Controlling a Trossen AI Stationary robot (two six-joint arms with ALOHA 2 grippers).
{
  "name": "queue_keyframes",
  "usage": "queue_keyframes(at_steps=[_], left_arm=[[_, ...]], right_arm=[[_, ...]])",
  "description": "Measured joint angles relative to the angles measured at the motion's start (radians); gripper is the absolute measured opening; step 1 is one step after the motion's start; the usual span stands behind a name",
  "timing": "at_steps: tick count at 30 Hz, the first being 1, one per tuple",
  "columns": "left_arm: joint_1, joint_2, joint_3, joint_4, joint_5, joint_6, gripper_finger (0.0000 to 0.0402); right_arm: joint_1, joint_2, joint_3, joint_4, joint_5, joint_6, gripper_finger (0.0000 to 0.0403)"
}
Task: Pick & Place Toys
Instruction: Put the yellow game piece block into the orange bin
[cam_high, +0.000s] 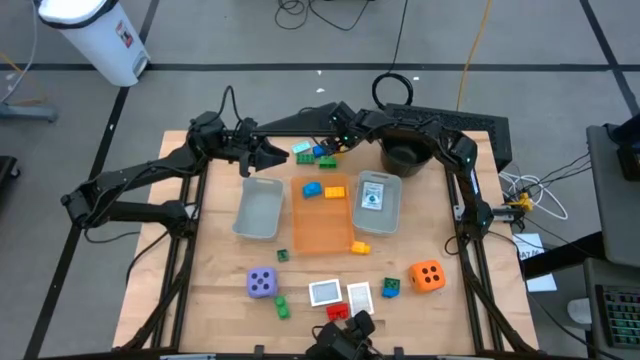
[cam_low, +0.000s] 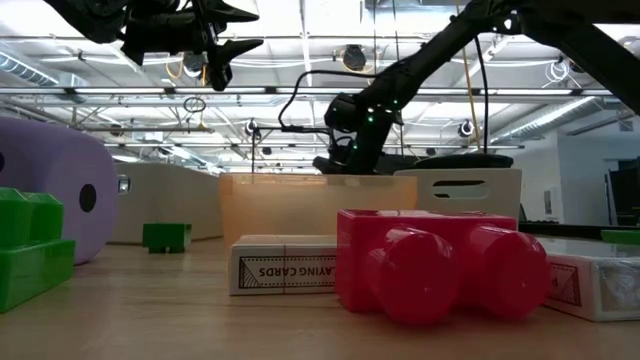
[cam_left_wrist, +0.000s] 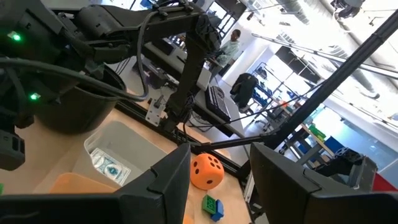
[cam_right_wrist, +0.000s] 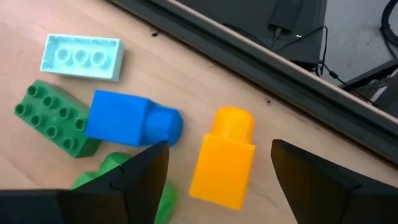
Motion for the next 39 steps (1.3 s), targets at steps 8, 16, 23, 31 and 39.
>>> queue_keyframes(at_steps=[8,16,23,31,39], left_arm=[[0.000,0.000,0.000,0.000,-0.009,0.005,0.0170],[0.000,0.000,0.000,0.000,-0.009,0.003,0.0170],[0.000,0.000,0.000,0.000,-0.009,0.000,0.0170],[0.000,0.000,0.000,0.000,-0.009,-0.014,0.0170],[0.000,0.000,0.000,0.000,-0.008,-0.027,0.0170]], right_arm=[[0.013,0.031,0.000,-0.001,0.000,0.010,0.0274],[0.013,0.047,-0.002,-0.004,0.024,0.026,0.0274],[0.011,0.047,-0.002,-0.014,0.025,0.026,0.0239],[0.011,0.047,-0.002,-0.011,0.023,0.023,0.0156],[0.011,0.028,0.000,-0.004,0.021,-0.028,0.0138]])
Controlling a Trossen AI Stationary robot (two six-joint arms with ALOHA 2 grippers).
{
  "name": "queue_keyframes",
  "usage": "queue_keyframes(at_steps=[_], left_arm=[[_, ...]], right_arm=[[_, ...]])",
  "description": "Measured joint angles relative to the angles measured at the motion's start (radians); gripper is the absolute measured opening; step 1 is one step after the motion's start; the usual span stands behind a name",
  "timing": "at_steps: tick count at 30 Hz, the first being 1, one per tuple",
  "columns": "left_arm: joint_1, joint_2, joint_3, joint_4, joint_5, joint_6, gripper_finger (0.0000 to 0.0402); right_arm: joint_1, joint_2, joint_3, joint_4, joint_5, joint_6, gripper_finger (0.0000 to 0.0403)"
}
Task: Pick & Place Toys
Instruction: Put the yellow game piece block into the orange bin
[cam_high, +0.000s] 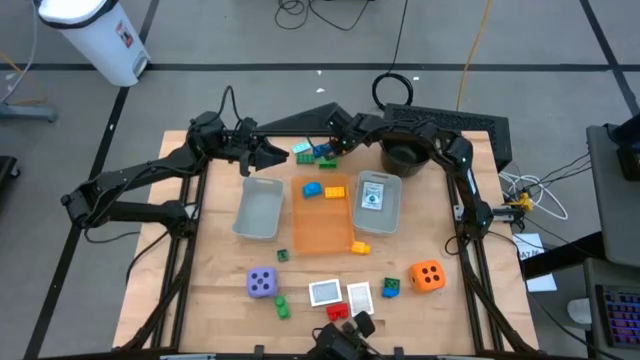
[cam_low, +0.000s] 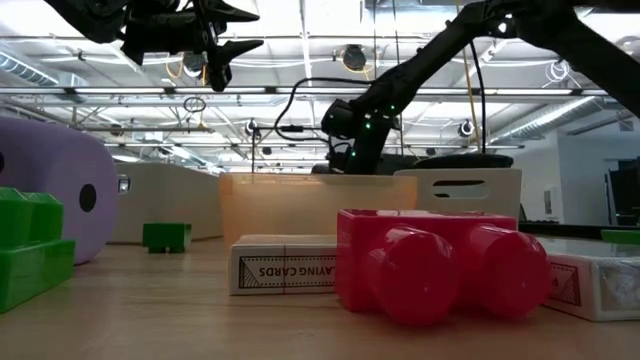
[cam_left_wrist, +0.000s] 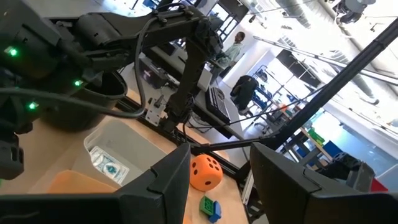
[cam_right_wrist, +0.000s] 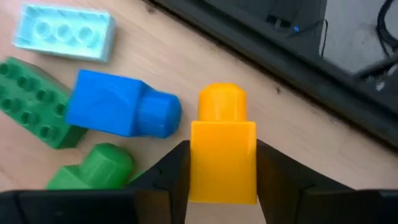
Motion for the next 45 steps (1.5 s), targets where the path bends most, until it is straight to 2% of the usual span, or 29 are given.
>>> queue_keyframes(at_steps=[4,10,17,23,28,37,45], left_arm=[[0.000,0.000,0.000,0.000,0.000,-0.006,0.0170],[0.000,0.000,0.000,0.000,0.011,-0.019,0.0170],[0.000,0.000,0.000,0.001,0.012,-0.015,0.0170],[0.000,0.000,0.007,-0.003,0.013,0.041,0.0170],[0.001,0.000,0.058,-0.045,0.013,0.131,0.0170],[0.001,0.000,0.191,-0.386,-0.046,0.401,0.0170],[0.001,0.000,0.236,-0.414,-0.114,0.479,0.0170]], right_arm=[[0.000,-0.043,0.000,-0.009,0.001,-0.027,0.0150],[-0.003,-0.143,0.000,-0.009,-0.018,-0.085,0.0135],[0.007,-0.283,0.000,0.066,-0.257,-0.095,0.0147],[0.053,-0.379,0.000,0.121,-0.445,-0.077,0.0137],[0.135,-0.408,-0.001,0.142,-0.446,-0.067,0.0144],[0.246,-0.408,-0.001,0.255,-0.445,-0.051,0.0138],[0.277,-0.408,-0.001,0.289,-0.445,-0.006,0.0142]])
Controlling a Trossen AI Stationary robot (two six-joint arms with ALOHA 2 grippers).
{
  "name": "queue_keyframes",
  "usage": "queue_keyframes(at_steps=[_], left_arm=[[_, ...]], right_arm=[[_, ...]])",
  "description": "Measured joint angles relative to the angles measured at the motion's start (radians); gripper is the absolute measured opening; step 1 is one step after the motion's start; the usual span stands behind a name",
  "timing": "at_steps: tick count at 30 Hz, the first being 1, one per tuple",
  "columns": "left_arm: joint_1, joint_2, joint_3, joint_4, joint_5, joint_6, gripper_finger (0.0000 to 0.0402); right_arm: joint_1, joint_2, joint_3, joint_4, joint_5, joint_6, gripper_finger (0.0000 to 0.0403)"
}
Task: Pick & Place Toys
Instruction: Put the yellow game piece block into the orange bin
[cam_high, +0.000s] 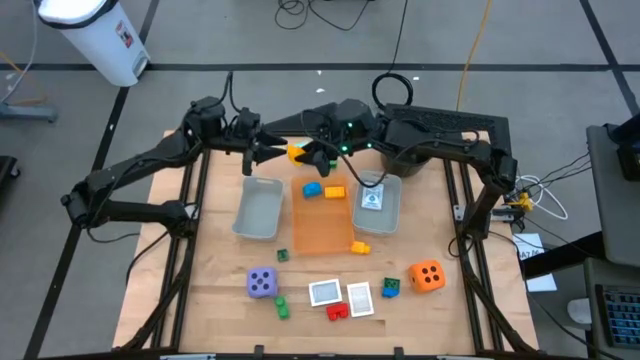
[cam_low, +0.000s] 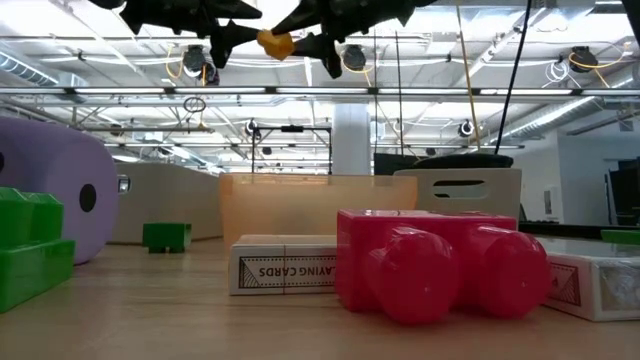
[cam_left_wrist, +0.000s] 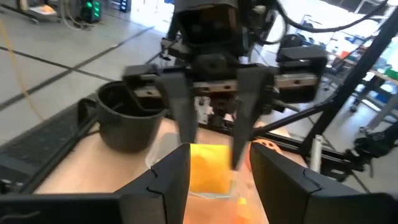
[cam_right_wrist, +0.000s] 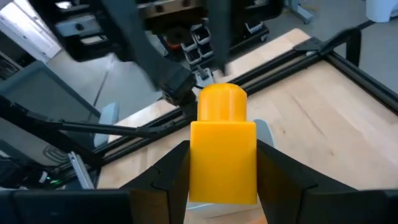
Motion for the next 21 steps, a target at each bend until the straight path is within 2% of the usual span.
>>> queue_keyframes(at_steps=[7,13,21], left_arm=[[-0.002,0.012,0.002,-0.014,0.003,0.007,0.0170],[-0.003,0.052,0.004,-0.008,0.076,-0.037,0.0170],[-0.002,0.073,0.004,0.002,0.122,-0.061,0.0170]], right_arm=[[0.017,0.000,0.000,0.018,-0.001,-0.004,0.0143],[0.023,0.000,-0.001,0.048,-0.021,-0.001,0.0140],[0.024,0.000,-0.002,0.039,-0.025,-0.010,0.0148]])
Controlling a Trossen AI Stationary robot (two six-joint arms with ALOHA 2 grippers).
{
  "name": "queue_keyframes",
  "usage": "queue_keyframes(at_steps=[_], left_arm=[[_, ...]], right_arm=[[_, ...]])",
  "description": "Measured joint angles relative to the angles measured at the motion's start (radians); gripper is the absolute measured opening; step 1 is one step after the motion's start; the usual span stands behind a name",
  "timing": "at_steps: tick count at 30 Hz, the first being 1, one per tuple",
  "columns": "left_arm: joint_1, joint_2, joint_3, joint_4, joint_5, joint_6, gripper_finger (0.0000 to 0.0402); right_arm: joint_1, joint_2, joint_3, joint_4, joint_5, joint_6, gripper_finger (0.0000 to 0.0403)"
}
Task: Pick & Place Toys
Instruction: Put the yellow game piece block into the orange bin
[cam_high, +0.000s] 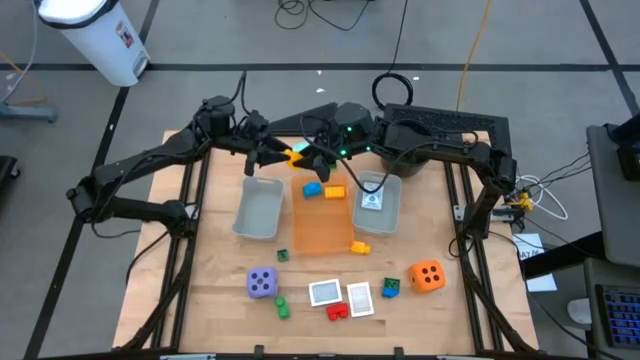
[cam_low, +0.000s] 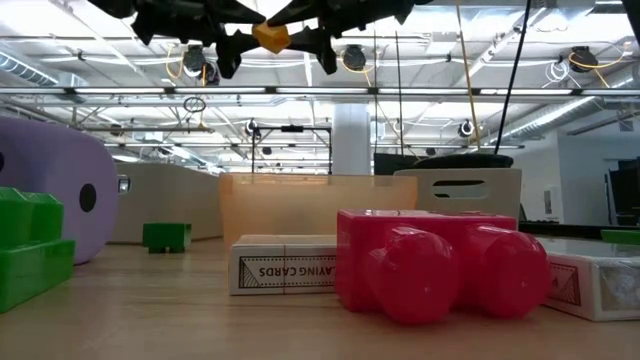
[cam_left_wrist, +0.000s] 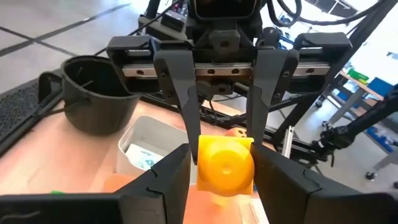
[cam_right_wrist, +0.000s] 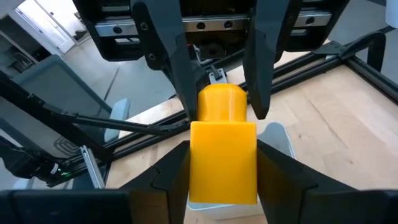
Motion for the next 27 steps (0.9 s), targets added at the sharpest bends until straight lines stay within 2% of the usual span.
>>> queue_keyframes(at_steps=[10,16,20,27], left_arm=[[0.001,0.001,0.000,-0.006,0.037,-0.039,0.0168],[0.001,0.001,0.000,-0.007,0.048,-0.046,0.0113],[0.002,0.001,-0.001,-0.008,0.056,-0.037,0.0111],[0.000,0.002,-0.003,-0.011,0.087,-0.044,0.0111]], right_arm=[[0.000,0.000,0.000,0.006,-0.002,-0.018,0.0143],[0.000,0.000,0.000,0.004,-0.001,-0.016,0.0145],[0.000,0.000,0.000,0.005,-0.001,-0.016,0.0139],[0.000,0.000,0.002,0.021,-0.003,-0.037,0.0174]])
